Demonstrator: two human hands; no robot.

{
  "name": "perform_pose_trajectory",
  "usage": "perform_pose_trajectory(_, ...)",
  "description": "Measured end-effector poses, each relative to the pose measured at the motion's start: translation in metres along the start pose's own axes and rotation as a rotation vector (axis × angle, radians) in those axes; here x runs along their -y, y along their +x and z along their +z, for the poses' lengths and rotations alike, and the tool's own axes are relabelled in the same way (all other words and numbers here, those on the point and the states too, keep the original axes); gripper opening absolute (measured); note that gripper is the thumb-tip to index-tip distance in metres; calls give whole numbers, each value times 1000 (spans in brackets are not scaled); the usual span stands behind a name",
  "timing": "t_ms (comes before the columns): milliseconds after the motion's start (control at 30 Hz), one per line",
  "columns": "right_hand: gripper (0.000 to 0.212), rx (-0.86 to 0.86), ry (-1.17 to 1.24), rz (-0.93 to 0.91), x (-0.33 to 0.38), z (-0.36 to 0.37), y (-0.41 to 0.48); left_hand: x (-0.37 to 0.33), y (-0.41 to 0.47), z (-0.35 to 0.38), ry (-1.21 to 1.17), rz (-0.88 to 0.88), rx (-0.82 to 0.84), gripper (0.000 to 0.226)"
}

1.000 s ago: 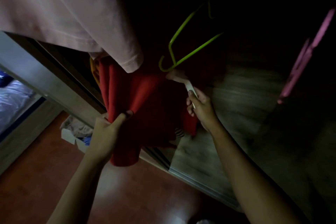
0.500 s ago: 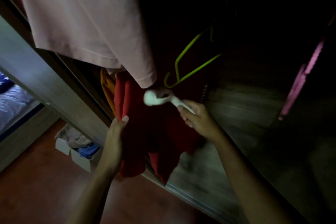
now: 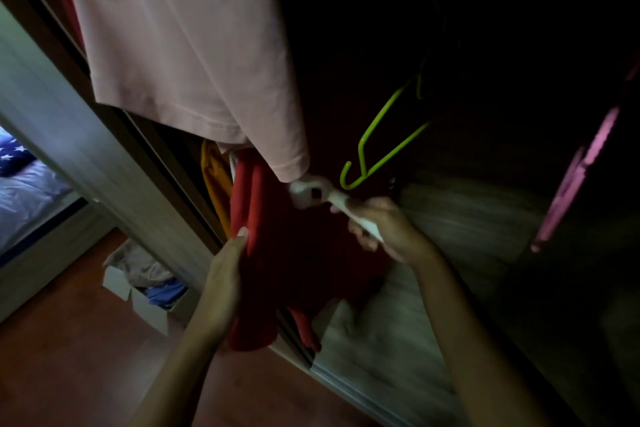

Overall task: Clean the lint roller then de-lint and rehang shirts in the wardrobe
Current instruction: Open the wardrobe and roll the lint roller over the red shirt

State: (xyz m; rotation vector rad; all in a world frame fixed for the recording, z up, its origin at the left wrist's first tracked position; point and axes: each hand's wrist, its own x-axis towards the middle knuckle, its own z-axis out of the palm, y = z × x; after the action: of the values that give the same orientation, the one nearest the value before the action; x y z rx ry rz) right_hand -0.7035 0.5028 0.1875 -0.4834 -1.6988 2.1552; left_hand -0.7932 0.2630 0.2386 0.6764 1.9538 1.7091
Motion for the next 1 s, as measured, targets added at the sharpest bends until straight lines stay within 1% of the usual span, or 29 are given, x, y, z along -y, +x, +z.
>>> perform_pose_trajectory(67,26,-232,121,-25,15,-11,25,1,0,1,35,4,8,48)
perform_pose_trajectory(100,21,-330,176,-33,21,-18,38,1,0,2,46,1,6,46)
perform_pose_trajectory(133,16,-407,221,-45,25,-23,50,2,1,1,55,-3,11,45)
perform_pose_trajectory(167,19,-471,262,-56,27,-27,58,3,1,1,60,-6,24,46)
perform_pose_trajectory(200,23,-508,304,-61,26,-30,64,4,0,1,69,-14,38,48)
perform_pose_trajectory(267,20,-494,360,-77,21,-29,68,7,1,0,92,-24,42,50)
perform_pose_trajectory(300,15,-455,354,-71,18,-25,64,7,1,0,102,-29,34,49)
perform_pose_trajectory(367,16,-318,323,-4,7,-18,52,7,1,0,112,-30,29,50)
perform_pose_trajectory(433,16,-57,324,74,-4,-15,34,8,2,0,108,-40,32,51)
perform_pose_trajectory(500,31,221,265,167,-7,-16,17,7,3,2,110,-40,27,51)
perform_pose_trajectory(533,35,324,208,191,-7,-18,13,7,4,3,123,-27,21,51)
perform_pose_trajectory(567,37,391,164,198,-6,-20,11,7,4,4,141,-3,14,52)
perform_pose_trajectory(600,38,420,153,196,-3,-21,11,6,4,5,157,7,9,52)
perform_pose_trajectory(633,37,413,181,193,1,-22,14,6,3,6,149,-2,9,50)
perform_pose_trajectory(667,34,377,244,190,7,-23,17,5,3,6,129,-23,9,48)
perform_pose_trajectory(733,24,253,379,148,22,-24,22,5,2,7,110,-39,-3,44)
perform_pose_trajectory(800,18,102,418,53,36,-27,30,4,3,7,115,-34,-23,45)
perform_pose_trajectory(867,16,-56,431,-14,37,-33,47,4,3,7,109,-42,-29,46)
perform_pose_trajectory(900,16,-144,436,-28,35,-36,57,4,4,7,105,-44,-22,47)
perform_pose_trajectory(933,21,-245,427,-25,32,-39,67,5,3,7,106,-55,-15,48)
perform_pose_trajectory(1000,37,-416,368,20,20,-44,80,5,1,8,110,-70,-10,51)
